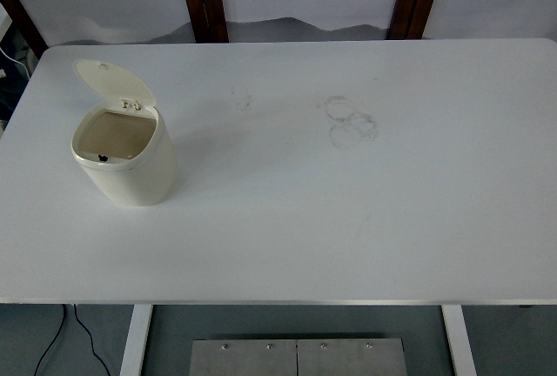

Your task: Open trash can

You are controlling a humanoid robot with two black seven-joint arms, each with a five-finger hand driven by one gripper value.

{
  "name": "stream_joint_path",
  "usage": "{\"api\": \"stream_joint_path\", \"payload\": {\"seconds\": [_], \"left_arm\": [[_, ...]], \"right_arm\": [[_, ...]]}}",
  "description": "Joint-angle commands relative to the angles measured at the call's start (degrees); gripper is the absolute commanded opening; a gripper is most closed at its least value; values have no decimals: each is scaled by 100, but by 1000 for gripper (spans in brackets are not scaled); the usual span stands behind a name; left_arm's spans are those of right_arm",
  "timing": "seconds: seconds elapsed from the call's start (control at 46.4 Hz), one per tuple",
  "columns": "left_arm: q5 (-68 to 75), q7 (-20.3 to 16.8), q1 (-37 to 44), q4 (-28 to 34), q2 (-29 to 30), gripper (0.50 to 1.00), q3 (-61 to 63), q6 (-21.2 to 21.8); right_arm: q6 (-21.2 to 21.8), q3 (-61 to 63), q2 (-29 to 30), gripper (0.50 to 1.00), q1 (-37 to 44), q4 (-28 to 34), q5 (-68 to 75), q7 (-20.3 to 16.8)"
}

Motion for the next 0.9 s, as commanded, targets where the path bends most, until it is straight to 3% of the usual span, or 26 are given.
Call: {"api": "stream_joint_path", "payload": {"seconds": [0.0, 0.431, 0.883], "left_arm": [[-127, -269, 414, 222, 1, 1000, -337, 2], [-1357, -357, 2312, 1224, -113, 1000, -1770, -15], [-1692, -357, 4799, 1954, -798, 1000, -4151, -68]], "right_arm": [[1, 0, 0, 995, -6, -1, -5, -1], [1, 0, 0, 995, -23, 8, -5, -1], [1, 0, 0, 995, -32, 8, -5, -1]]}}
